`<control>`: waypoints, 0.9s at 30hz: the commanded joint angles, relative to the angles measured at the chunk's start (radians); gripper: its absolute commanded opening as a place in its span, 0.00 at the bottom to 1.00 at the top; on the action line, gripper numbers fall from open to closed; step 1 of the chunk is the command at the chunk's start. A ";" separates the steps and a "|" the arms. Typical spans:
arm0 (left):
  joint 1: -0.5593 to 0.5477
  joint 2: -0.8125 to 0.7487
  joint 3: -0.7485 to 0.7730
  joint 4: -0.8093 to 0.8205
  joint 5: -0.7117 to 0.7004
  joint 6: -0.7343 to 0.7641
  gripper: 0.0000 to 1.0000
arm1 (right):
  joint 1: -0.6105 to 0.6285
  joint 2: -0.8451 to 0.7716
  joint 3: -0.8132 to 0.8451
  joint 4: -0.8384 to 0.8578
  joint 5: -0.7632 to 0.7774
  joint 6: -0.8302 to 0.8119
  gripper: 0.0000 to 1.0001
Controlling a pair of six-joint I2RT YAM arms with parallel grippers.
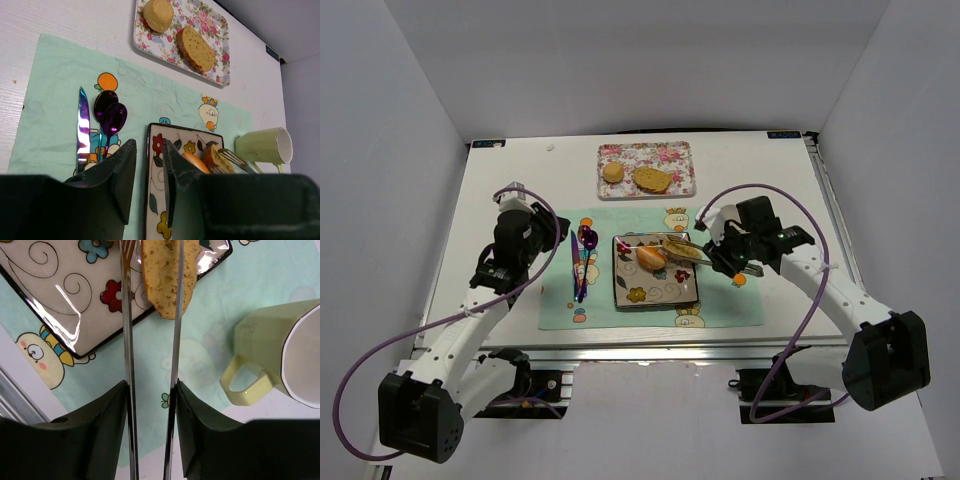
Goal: Place the bread
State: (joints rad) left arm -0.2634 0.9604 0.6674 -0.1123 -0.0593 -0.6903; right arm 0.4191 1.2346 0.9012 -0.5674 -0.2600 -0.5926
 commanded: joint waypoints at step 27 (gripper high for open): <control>0.007 -0.006 -0.003 0.062 0.029 -0.012 0.38 | -0.583 0.153 0.199 0.221 0.076 0.493 0.00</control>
State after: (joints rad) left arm -0.2634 0.9565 0.6674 -0.0864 -0.0502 -0.6975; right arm -0.0776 1.3537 1.1534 -0.4061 -0.2516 -0.2111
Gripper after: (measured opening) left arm 0.381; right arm 0.171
